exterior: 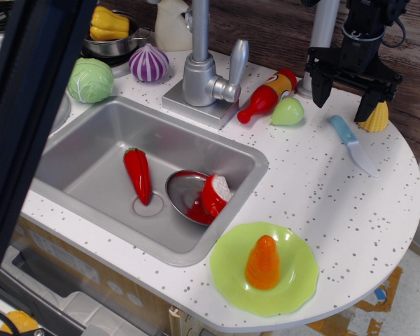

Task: Take carrot off plate

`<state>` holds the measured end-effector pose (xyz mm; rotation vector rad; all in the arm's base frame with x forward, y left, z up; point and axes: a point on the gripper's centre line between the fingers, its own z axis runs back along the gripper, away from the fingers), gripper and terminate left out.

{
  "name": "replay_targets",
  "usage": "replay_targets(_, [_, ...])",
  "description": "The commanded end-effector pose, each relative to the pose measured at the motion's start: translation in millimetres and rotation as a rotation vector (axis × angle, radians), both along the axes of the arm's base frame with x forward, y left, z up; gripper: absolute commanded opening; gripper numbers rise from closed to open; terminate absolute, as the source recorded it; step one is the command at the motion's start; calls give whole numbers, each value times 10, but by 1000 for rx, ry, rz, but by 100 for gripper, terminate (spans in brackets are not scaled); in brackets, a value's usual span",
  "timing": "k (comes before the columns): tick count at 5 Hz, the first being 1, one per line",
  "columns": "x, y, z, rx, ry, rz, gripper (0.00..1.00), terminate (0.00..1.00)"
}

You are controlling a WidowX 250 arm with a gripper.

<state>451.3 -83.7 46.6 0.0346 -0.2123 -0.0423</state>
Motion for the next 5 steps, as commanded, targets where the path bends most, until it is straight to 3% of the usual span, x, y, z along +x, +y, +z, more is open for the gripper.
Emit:
replay_targets(1, [0,0,0,0,0,0,100,0])
replay_targets(2, [-170,-3,282,32,16,70,100,0])
replay_targets(3, [-553,16,484,68,10,176,100,0])
replay_targets(4, [-1000,-48,494,19,73,245,100,0])
replay_targets(5, [-1496,-118,305,-21,88,304,100,0])
